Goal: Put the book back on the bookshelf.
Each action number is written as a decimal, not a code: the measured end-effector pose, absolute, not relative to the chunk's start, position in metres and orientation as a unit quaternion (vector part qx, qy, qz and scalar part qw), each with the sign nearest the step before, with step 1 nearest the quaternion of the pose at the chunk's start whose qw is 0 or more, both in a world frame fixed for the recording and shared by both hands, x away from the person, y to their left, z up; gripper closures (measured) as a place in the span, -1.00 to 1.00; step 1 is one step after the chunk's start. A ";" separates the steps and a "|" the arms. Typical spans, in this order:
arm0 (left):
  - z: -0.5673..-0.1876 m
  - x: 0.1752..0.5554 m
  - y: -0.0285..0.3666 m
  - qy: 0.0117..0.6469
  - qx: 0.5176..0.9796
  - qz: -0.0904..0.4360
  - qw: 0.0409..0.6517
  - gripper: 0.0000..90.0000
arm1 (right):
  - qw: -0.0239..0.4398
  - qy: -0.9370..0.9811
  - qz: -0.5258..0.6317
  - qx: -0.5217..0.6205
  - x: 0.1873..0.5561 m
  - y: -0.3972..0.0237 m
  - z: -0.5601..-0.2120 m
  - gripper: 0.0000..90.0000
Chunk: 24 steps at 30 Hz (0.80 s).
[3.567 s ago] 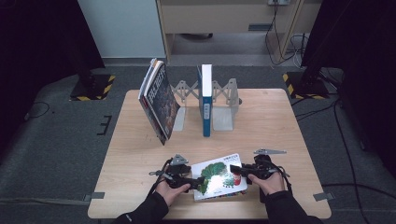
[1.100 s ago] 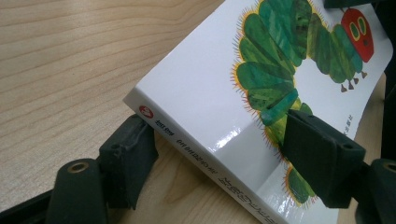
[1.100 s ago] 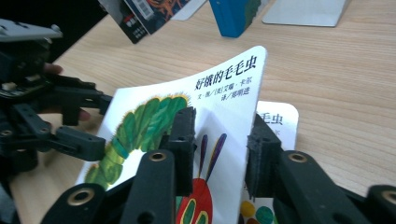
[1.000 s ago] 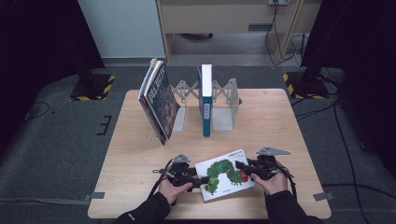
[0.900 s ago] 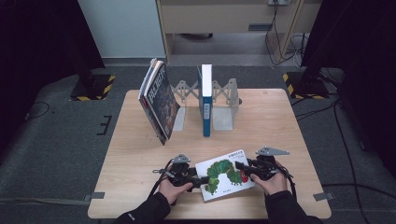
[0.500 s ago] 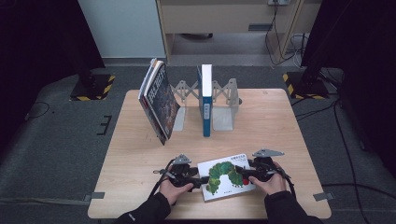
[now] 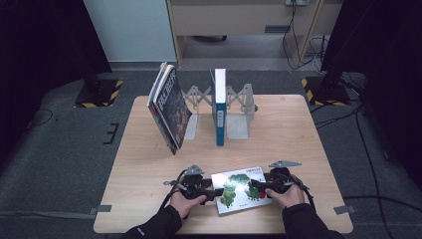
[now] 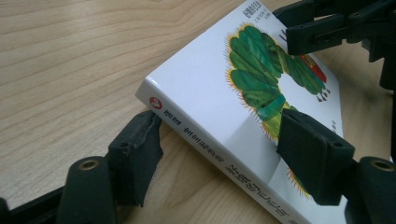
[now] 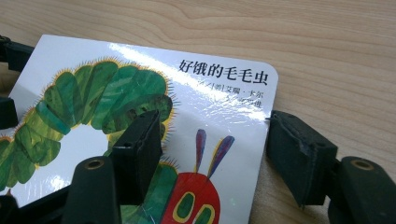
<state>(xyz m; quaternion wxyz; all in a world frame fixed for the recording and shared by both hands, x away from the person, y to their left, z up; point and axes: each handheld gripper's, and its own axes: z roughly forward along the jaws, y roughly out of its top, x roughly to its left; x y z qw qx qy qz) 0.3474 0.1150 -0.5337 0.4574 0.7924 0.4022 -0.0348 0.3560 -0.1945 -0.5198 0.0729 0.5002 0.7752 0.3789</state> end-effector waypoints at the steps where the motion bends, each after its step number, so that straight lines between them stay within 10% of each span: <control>1: -0.534 0.348 0.114 0.403 0.789 -0.041 0.461 -0.36 | 0.069 0.773 0.381 0.502 0.356 -0.194 -0.520 -0.20; 24: -0.519 0.338 0.108 0.382 0.773 -0.069 0.501 -0.01 | 0.066 0.763 0.444 0.466 0.354 -0.191 -0.506 -0.06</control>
